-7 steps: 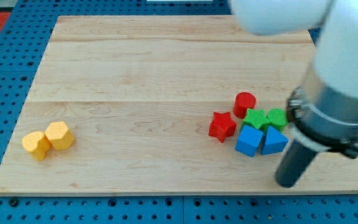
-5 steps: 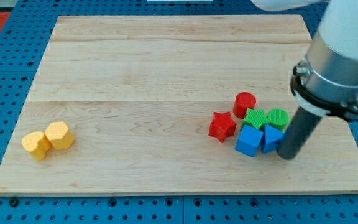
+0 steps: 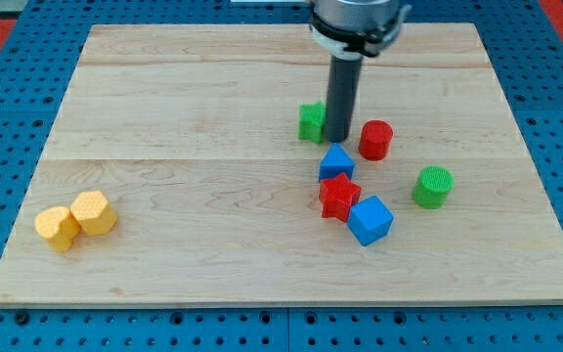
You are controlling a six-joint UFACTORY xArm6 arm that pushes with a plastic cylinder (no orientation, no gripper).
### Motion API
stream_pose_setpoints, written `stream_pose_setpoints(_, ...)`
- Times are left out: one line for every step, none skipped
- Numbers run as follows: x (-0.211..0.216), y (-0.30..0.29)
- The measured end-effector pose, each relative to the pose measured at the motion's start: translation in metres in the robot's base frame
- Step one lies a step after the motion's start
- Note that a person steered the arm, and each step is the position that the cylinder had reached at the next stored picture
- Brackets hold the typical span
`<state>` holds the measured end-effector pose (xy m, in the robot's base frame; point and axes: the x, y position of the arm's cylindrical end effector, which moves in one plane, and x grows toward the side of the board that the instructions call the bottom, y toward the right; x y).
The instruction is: Push the green star into the top center of the board
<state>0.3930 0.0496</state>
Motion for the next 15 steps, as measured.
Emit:
stream_pose_setpoints(-0.01, -0.031)
stream_pose_setpoints(-0.017, -0.07)
stream_pose_setpoints(-0.048, -0.101)
stream_pose_setpoints(-0.074, -0.13)
stream_pose_setpoints(-0.096, -0.125)
stream_pose_setpoints(-0.101, -0.077)
stream_pose_setpoints(-0.081, -0.066)
stream_pose_setpoints(-0.08, -0.066)
stream_pose_setpoints(-0.115, -0.062)
stream_pose_setpoints(-0.127, -0.041)
stream_pose_setpoints(-0.116, -0.004)
stream_pose_setpoints(-0.114, 0.038)
stream_pose_setpoints(-0.146, 0.038)
stream_pose_setpoints(-0.166, 0.006)
stream_pose_setpoints(-0.169, -0.021)
